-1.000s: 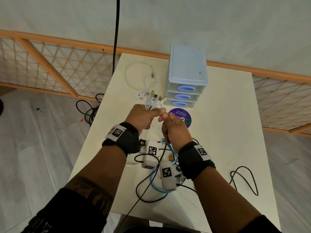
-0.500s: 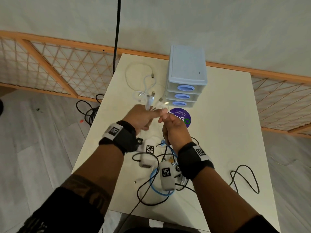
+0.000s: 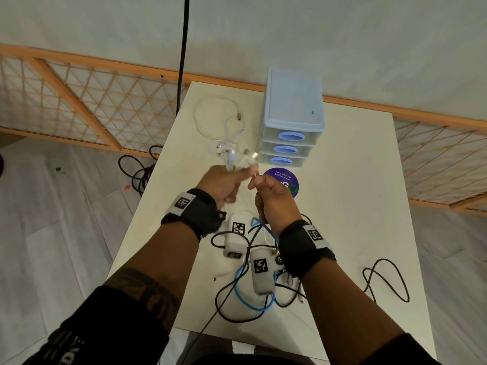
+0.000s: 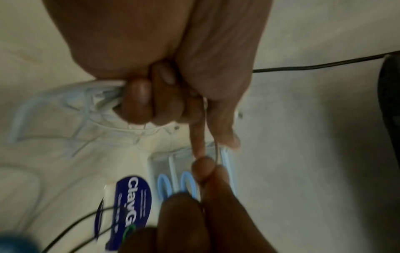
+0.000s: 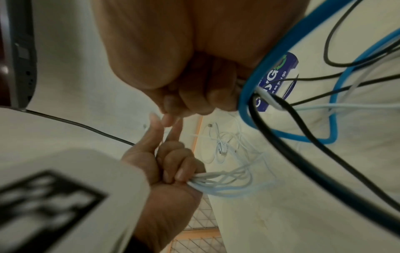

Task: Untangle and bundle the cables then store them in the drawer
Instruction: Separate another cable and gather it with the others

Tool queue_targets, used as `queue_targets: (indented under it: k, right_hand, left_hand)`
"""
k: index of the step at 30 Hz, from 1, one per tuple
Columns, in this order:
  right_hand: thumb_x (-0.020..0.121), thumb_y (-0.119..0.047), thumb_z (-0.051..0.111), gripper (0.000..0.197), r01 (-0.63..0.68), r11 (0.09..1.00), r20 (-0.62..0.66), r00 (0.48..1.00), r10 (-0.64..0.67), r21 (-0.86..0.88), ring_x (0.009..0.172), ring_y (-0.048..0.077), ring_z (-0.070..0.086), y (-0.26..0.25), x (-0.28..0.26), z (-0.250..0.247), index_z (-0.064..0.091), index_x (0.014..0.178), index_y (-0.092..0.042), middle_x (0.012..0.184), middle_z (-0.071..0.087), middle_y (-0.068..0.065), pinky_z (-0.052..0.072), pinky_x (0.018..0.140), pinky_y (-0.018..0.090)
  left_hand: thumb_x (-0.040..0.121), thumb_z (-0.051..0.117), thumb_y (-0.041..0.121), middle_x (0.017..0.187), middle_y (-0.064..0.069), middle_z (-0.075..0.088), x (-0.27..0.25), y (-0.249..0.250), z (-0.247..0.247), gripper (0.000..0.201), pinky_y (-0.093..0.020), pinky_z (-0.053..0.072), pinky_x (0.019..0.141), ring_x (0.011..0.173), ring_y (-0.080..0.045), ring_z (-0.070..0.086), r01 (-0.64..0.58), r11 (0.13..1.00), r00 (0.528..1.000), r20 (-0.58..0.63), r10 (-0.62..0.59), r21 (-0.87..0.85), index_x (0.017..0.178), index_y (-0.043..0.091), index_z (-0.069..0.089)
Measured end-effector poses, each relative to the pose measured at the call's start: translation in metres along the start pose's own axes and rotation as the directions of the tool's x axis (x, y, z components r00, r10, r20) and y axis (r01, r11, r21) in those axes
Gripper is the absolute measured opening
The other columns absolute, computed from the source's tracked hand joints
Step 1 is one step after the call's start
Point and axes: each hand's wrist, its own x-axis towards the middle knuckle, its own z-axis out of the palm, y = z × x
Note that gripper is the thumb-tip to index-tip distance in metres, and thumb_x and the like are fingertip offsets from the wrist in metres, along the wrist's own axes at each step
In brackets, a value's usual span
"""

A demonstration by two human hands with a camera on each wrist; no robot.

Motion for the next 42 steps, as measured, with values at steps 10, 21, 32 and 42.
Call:
queue_targets:
  k: [10, 21, 32, 42]
  right_hand:
    - [0.104, -0.026, 0.042, 0.029, -0.012, 0.999, 0.076, 0.997, 0.016, -0.050, 0.042, 0.008, 0.037, 0.006, -0.002, -0.006, 0.066, 0.089, -0.021, 0.050, 0.043, -0.008, 0.036, 0.044, 0.025]
    - [0.107, -0.028, 0.040, 0.030, -0.069, 0.992, 0.087, 0.994, 0.060, 0.107, 0.045, 0.013, 0.029, 0.006, 0.007, -0.006, 0.062, 0.090, -0.017, 0.049, 0.038, -0.009, 0.028, 0.041, 0.023]
    - [0.106, -0.032, 0.042, 0.029, -0.088, 0.979, 0.102, 0.992, 0.070, 0.183, 0.047, 0.012, 0.026, 0.006, 0.013, -0.006, 0.061, 0.089, -0.018, 0.051, 0.034, -0.006, 0.026, 0.043, 0.024]
    - [0.107, -0.034, 0.043, 0.032, -0.077, 0.971, 0.103, 0.993, 0.055, 0.226, 0.043, 0.013, 0.023, 0.011, 0.012, -0.010, 0.058, 0.084, -0.019, 0.049, 0.032, -0.006, 0.020, 0.043, 0.024]
  left_hand:
    - [0.088, 0.082, 0.034, 0.048, 0.006, 0.038, 0.013, 0.019, -0.004, 0.027, -0.020, 0.033, 0.040, 0.041, -0.010, 0.034, -0.068, 0.985, 0.932, -0.361, 0.007, -0.156, 0.097, 0.010, 0.080]
    - [0.078, 0.091, 0.031, 0.048, 0.007, 0.045, 0.014, 0.013, 0.004, 0.033, -0.023, 0.035, 0.044, 0.043, -0.013, 0.038, -0.082, 0.997, 0.960, -0.266, 0.083, 0.015, 0.070, 0.015, 0.063]
    - [0.080, 0.089, 0.032, 0.049, 0.006, 0.042, 0.010, 0.015, 0.007, 0.033, -0.023, 0.032, 0.044, 0.042, -0.012, 0.034, -0.057, 0.993, 0.990, -0.121, 0.070, 0.106, 0.071, 0.015, 0.062]
    - [0.080, 0.088, 0.039, 0.048, 0.008, 0.033, 0.009, 0.024, -0.004, 0.043, -0.025, 0.025, 0.046, 0.046, -0.013, 0.026, -0.013, 0.992, 0.998, 0.060, 0.006, 0.122, 0.090, 0.000, 0.074]
